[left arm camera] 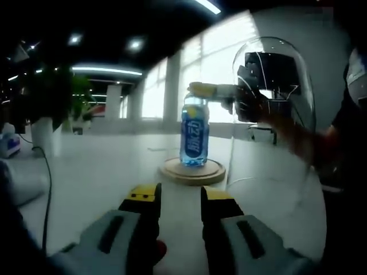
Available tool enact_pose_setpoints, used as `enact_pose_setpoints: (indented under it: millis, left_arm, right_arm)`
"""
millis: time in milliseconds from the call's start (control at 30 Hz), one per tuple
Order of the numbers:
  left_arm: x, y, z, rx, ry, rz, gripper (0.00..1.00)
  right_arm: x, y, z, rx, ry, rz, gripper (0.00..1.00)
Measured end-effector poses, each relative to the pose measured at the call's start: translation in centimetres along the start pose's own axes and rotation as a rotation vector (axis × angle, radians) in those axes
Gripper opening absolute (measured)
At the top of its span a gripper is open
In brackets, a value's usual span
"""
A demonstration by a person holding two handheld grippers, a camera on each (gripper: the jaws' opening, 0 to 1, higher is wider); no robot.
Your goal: Open the cover put in the Mizone put the cover back on
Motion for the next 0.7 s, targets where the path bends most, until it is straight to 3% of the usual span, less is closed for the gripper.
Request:
enact_pose_setpoints:
  millis: [500,700]
  left_arm:
    - [0.1,0.0,0.0,-0.002,0.003,-0.004,0.22]
    - [0.1,0.1,0.0,-0.003,0.005,-0.004,0.22]
  right_arm:
    - [-0.1,-3.6,-1.3,-0.036,-0.062,-0.009,0.25]
    - [0.6,-5.5,-2.4,-0.057,-0.075,-0.037,0.17]
Point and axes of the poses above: the point that each gripper's makers call its tool centre point, and the gripper's own axes: y roughly forward along the fingers, x roughly to its right, z roughly out of its top, the point moved 6 cm from there along -y, roughly backward along the fingers, and after that the axes turned 3 degrees about -z, right-handed, at the moved point
